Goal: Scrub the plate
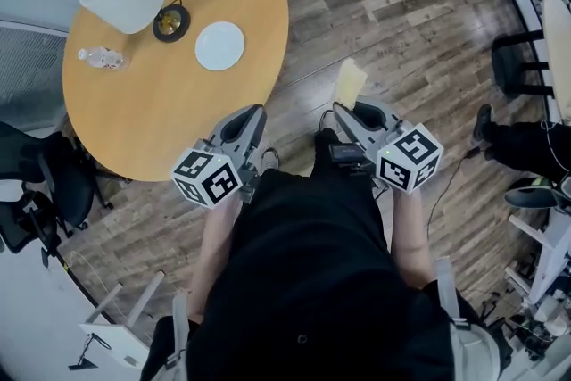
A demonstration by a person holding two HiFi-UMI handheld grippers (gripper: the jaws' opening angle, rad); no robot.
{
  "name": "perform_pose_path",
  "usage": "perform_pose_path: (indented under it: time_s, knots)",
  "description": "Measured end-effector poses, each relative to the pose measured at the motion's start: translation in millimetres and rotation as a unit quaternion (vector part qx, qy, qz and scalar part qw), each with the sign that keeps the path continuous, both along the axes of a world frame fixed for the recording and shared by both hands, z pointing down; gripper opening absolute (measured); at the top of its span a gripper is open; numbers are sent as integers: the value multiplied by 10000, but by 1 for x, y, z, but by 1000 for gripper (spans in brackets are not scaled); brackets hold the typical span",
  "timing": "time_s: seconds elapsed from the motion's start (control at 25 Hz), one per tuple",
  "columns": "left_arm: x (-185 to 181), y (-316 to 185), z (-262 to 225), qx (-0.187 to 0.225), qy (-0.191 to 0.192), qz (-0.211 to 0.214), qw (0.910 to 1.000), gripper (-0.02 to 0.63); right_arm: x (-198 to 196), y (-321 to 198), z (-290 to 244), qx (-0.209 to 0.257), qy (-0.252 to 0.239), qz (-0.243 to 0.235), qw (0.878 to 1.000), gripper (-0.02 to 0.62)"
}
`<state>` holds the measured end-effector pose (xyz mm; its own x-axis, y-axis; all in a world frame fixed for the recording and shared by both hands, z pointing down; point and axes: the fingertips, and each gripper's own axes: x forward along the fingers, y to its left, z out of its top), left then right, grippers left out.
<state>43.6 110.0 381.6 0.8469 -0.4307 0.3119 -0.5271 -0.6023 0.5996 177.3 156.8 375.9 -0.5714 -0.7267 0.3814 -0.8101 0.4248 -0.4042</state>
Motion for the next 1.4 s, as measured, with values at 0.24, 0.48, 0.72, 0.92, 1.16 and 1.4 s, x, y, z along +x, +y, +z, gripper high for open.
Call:
perform_pose_path:
  time_s: [0.24, 0.48, 0.72, 0.92, 1.16, 1.4]
  knots:
    - [83, -11, -1, 3, -5, -49, 10000, 12, 53, -9, 5, -137, -136, -479, 9987, 46]
    - [138, -13, 2, 6, -88, -283, 9996, 12, 84, -13, 11, -252, -196, -1171, 9926, 46]
    - [150, -15, 10, -102, -289, -563, 9979, 12, 100, -31, 22, -368, -345, -1551, 9866, 46]
    - [115, -27, 24, -423, -228, -1219, 9914, 12, 75, -55, 36, -570, -516, -2011, 9765, 46]
    - [40, -66, 59, -973, 427, -2135, 9711, 14, 19, -98, 36, -571, -306, -2510, 9658, 46]
    - [-43, -97, 139, -1842, 530, -2799, 9407, 14, -23, -141, 23, -570, -76, -2660, 9623, 46]
